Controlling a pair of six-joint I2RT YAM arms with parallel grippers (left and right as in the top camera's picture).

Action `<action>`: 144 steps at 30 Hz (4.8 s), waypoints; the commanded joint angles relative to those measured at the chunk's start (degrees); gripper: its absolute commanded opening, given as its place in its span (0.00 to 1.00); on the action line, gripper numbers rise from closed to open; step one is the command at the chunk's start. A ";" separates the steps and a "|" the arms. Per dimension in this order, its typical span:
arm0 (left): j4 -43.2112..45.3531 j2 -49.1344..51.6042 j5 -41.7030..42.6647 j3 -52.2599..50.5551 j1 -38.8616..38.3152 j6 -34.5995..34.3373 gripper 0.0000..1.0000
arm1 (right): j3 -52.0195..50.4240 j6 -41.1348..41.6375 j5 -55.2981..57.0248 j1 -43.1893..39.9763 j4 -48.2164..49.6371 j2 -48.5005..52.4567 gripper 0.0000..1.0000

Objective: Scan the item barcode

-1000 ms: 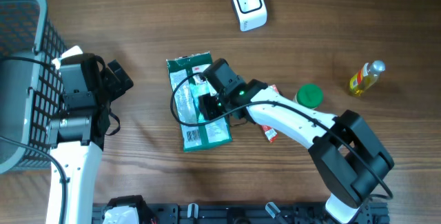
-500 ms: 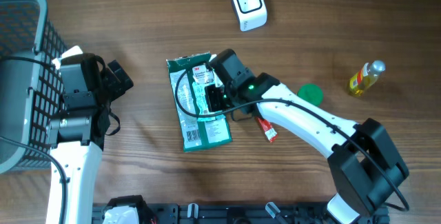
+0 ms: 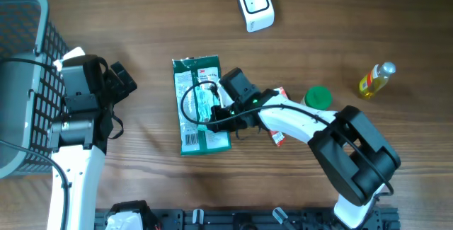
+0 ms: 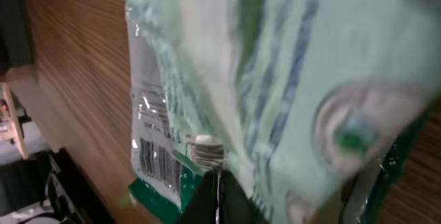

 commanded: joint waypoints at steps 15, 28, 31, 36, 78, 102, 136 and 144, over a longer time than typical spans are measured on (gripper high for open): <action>0.17 -0.15 -0.72 0.48 0.22 0.50 1.00 | 1.51 -4.00 4.92 -4.35 10.73 6.95 0.04; 0.17 -0.15 -0.72 0.48 0.22 0.50 1.00 | 2.08 -5.49 -3.30 -3.17 12.15 -2.01 0.04; 0.17 -0.15 -0.72 0.48 0.22 0.50 1.00 | 1.09 -5.46 -3.30 -1.73 12.94 0.70 0.04; 0.17 -0.15 -0.72 0.48 0.22 0.50 1.00 | 0.92 -5.27 -3.30 -0.09 16.35 8.81 0.04; 0.17 -0.15 -0.72 0.48 0.22 0.50 1.00 | -1.49 -6.88 21.51 0.48 0.17 -12.90 0.13; 0.17 -0.15 -0.72 0.48 0.22 0.50 1.00 | -1.49 -7.02 22.12 0.50 3.39 -11.13 0.43; 0.15 -0.15 -0.72 0.48 0.22 0.50 1.00 | 8.92 -0.02 12.66 10.91 -9.53 -8.37 0.56; 0.17 -0.15 -0.72 0.48 0.22 0.50 1.00 | 21.38 -13.00 25.33 0.83 -22.84 -6.84 0.54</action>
